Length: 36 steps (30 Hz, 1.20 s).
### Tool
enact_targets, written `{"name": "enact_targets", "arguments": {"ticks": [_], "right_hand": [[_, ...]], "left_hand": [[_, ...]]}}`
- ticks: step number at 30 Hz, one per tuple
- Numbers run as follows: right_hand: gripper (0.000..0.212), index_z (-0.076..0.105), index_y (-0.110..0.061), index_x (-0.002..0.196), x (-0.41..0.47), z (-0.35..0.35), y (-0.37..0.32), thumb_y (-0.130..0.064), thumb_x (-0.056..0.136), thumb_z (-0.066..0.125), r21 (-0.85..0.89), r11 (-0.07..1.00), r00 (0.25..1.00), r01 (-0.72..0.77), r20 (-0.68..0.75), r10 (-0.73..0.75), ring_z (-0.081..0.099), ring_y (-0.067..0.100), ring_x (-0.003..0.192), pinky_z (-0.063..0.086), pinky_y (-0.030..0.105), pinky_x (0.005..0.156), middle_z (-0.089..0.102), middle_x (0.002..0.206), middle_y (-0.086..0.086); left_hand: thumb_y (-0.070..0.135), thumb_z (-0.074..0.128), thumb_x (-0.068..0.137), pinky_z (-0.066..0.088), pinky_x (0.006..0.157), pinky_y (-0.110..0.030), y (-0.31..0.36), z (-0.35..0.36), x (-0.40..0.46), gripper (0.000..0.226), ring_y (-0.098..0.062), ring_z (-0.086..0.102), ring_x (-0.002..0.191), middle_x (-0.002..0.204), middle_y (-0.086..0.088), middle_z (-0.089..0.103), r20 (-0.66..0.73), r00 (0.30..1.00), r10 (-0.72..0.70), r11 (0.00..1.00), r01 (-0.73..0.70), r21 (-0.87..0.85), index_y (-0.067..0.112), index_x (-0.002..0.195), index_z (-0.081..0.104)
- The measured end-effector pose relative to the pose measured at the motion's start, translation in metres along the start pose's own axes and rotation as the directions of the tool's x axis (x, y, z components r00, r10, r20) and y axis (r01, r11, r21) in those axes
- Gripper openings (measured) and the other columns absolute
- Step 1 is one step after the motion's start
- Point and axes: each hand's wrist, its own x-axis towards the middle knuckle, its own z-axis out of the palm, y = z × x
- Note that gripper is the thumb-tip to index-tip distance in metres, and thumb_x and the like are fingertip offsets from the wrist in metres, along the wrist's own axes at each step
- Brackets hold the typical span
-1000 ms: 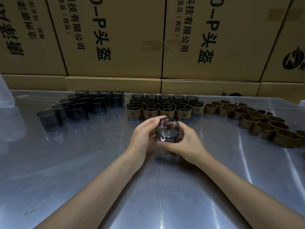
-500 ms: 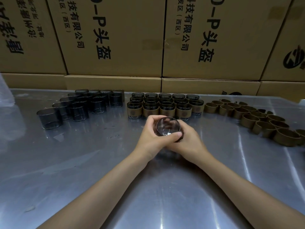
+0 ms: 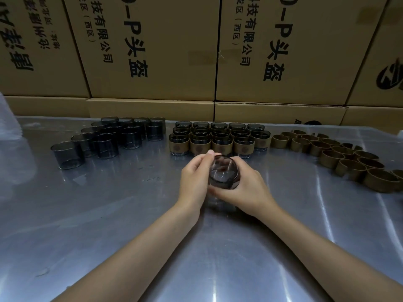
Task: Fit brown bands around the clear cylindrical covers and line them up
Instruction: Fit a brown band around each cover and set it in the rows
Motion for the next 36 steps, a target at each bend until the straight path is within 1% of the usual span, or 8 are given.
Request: {"name": "enact_targets", "arguments": {"ticks": [3, 7, 10, 15, 18, 26, 30, 36], "right_hand": [[0.048, 0.056, -0.037, 0.103, 0.003, -0.003, 0.002, -0.049, 0.065, 0.082, 0.213, 0.973, 0.995, -0.087, -0.020, 0.093, 0.062, -0.008, 0.092, 0.050, 0.011, 0.075, 0.067, 0.096, -0.018], [0.043, 0.061, -0.020, 0.102, 0.004, -0.008, -0.002, -0.043, 0.069, 0.077, 0.502, 0.830, 0.959, -0.241, -0.009, 0.283, 0.067, 0.005, 0.085, 0.058, 0.025, 0.074, 0.069, 0.091, -0.006], [0.077, 0.061, -0.015, 0.115, 0.006, -0.009, -0.006, -0.060, 0.053, 0.074, 0.611, 0.700, 0.916, -0.369, 0.112, 0.385, 0.070, 0.020, 0.097, 0.055, 0.048, 0.091, 0.072, 0.107, 0.008], [0.079, 0.061, -0.018, 0.124, 0.010, -0.001, -0.020, -0.071, 0.065, 0.059, 0.768, 0.403, 0.864, -0.497, 0.395, 0.313, 0.066, 0.024, 0.109, 0.050, 0.046, 0.091, 0.068, 0.120, 0.009], [0.076, 0.067, -0.020, 0.117, 0.011, -0.005, -0.022, -0.077, 0.070, 0.048, 0.748, 0.407, 0.850, -0.524, 0.432, 0.300, 0.063, 0.020, 0.106, 0.046, 0.043, 0.095, 0.070, 0.116, 0.006], [0.055, 0.068, -0.015, 0.083, 0.014, -0.014, -0.024, -0.064, 0.088, 0.044, 0.642, 0.480, 0.795, -0.598, 0.400, 0.455, 0.048, 0.011, 0.041, 0.038, 0.019, 0.039, 0.058, 0.058, 0.001], [0.043, 0.062, -0.014, 0.081, 0.013, -0.005, -0.022, -0.051, 0.089, 0.040, 0.744, 0.266, 0.751, -0.613, 0.443, 0.490, 0.034, 0.013, 0.040, 0.027, 0.017, 0.039, 0.051, 0.064, 0.003], [0.041, 0.060, -0.015, 0.075, 0.010, 0.000, -0.022, -0.047, 0.087, 0.037, 0.775, 0.284, 0.782, -0.565, 0.393, 0.484, 0.032, 0.014, 0.038, 0.023, 0.014, 0.036, 0.051, 0.057, 0.000]], "left_hand": [[0.045, 0.052, 0.094, 0.048, 0.102, -0.043, -0.003, 0.000, 0.000, 0.037, -0.019, 0.062, 0.115, 0.122, -0.003, 0.067, 0.154, 0.988, 0.002, 1.000, 0.003, -0.031, 0.025, 0.121, 0.065], [0.056, 0.063, 0.074, 0.044, 0.096, -0.013, -0.008, 0.000, -0.003, 0.078, 0.003, 0.050, 0.122, 0.142, 0.009, 0.049, 0.278, 0.957, 0.077, 0.985, -0.116, 0.128, 0.029, 0.144, 0.041], [0.049, 0.067, 0.070, 0.042, 0.103, -0.018, -0.008, 0.000, -0.003, 0.069, 0.002, 0.052, 0.122, 0.131, 0.014, 0.057, 0.291, 0.943, 0.160, 0.957, -0.220, 0.187, 0.032, 0.135, 0.048], [0.039, 0.083, 0.066, 0.044, 0.099, -0.018, -0.006, -0.002, -0.001, 0.074, -0.001, 0.057, 0.117, 0.126, 0.010, 0.060, 0.237, 0.925, 0.297, 0.919, -0.344, 0.192, 0.026, 0.132, 0.052], [0.034, 0.080, 0.066, 0.049, 0.099, -0.029, -0.002, -0.003, -0.001, 0.063, -0.007, 0.063, 0.111, 0.118, 0.008, 0.066, 0.187, 0.918, 0.348, 0.899, -0.384, 0.210, 0.025, 0.124, 0.057], [0.064, 0.065, 0.061, 0.048, 0.088, -0.018, 0.000, -0.003, -0.007, 0.061, 0.001, 0.059, 0.103, 0.110, 0.010, 0.059, 0.187, 0.923, 0.336, 0.860, -0.382, 0.339, 0.030, 0.112, 0.062], [0.042, 0.074, 0.070, 0.047, 0.090, -0.015, 0.005, 0.006, -0.012, 0.056, 0.003, 0.059, 0.108, 0.115, 0.015, 0.060, 0.243, 0.910, 0.337, 0.875, -0.398, 0.275, 0.028, 0.122, 0.060], [0.017, 0.083, 0.070, 0.059, 0.075, -0.034, 0.012, 0.017, -0.017, 0.030, -0.004, 0.068, 0.083, 0.081, 0.019, 0.069, 0.133, 0.940, 0.315, 0.927, -0.335, 0.168, 0.020, 0.095, 0.068]]}}
